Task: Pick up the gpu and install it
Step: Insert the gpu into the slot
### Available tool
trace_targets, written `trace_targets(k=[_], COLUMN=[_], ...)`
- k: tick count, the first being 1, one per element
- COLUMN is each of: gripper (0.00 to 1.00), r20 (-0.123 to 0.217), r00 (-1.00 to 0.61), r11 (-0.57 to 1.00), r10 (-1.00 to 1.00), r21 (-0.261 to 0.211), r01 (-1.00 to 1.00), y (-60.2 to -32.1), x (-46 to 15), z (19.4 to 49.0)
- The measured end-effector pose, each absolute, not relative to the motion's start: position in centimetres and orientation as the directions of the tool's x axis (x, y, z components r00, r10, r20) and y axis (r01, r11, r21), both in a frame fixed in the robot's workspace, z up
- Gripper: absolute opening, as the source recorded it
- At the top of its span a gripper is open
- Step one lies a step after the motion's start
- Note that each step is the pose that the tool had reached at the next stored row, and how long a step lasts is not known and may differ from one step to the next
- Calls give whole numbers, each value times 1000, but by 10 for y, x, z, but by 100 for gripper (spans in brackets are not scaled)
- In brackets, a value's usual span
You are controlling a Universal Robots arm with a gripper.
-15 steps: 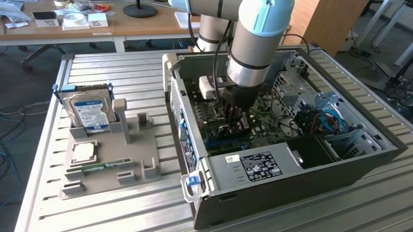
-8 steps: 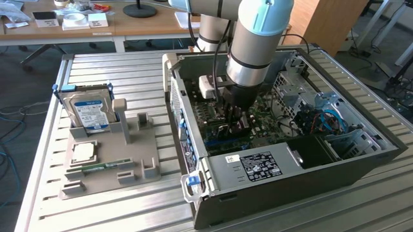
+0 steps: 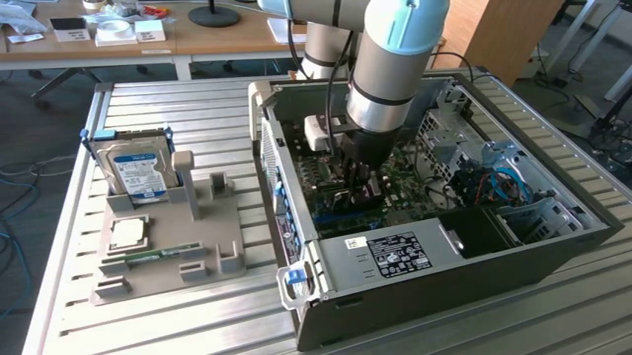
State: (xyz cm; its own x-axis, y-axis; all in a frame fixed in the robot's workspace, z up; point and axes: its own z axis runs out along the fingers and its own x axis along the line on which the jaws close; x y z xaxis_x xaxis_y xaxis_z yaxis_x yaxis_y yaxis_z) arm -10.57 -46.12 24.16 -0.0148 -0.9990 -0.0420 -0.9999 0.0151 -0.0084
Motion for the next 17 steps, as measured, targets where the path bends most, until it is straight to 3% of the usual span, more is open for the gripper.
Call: trace_targets(k=[17], gripper=[33], r20=[-37], r00=[-15], r11=[15], r10=[-999], r21=[-8], r01=[-1000], y=[-461], x=[-106], z=[250])
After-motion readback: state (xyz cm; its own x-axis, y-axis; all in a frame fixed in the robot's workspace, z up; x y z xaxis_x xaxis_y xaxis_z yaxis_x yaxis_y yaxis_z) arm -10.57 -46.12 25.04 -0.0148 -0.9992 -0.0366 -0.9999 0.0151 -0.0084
